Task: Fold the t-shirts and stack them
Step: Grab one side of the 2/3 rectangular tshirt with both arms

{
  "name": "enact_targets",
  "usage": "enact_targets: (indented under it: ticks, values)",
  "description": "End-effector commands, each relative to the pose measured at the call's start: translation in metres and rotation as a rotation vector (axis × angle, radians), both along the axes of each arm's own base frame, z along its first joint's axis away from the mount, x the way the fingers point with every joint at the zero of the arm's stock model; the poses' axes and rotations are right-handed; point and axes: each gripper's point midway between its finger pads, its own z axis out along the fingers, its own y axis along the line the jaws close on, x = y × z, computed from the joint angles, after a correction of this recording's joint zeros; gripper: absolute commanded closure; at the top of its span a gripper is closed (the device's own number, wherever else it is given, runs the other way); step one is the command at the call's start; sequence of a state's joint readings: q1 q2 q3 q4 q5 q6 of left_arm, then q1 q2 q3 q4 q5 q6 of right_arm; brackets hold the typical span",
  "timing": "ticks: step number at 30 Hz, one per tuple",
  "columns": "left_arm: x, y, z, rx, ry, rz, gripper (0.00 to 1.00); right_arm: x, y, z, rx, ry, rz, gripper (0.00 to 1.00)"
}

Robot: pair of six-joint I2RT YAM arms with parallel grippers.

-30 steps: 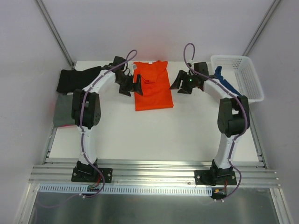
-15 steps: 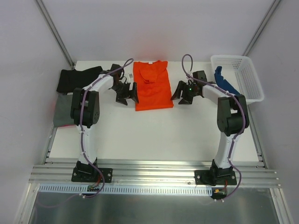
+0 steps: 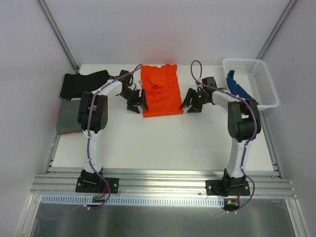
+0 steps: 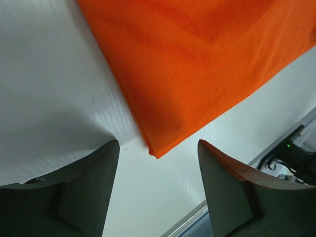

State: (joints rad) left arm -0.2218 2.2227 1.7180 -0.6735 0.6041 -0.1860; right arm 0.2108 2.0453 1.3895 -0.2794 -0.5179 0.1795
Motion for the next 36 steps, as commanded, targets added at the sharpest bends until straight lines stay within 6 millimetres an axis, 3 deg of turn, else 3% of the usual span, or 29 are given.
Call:
enact_targets:
  ticks: [1,6,10,13,19,26,36]
  values:
    - [-0.021,-0.008,0.003,-0.043,0.063,-0.008,0.35,-0.011,0.014,0.003,0.036,0.020,0.019,0.38]
    - [-0.032,-0.012,0.006,-0.048,0.072,-0.017,0.39,-0.020,0.027,0.004,0.058,0.040,0.036,0.46]
    - [-0.033,-0.017,0.006,-0.051,0.069,-0.027,0.42,-0.026,0.037,0.004,0.078,0.041,0.061,0.62]
    - [-0.033,-0.020,0.004,-0.048,0.067,-0.034,0.43,-0.025,0.039,0.004,0.078,0.030,0.070,0.67]
    - [-0.032,-0.024,0.001,-0.043,0.068,-0.037,0.43,-0.024,0.031,0.003,0.029,0.021,0.050,0.54]
    - [-0.029,-0.025,0.001,-0.035,0.057,-0.037,0.44,-0.027,0.023,0.003,0.006,0.011,0.048,0.53]
    - [-0.027,-0.026,0.000,-0.024,0.048,-0.039,0.48,-0.016,0.013,-0.001,-0.017,-0.013,0.039,0.54]
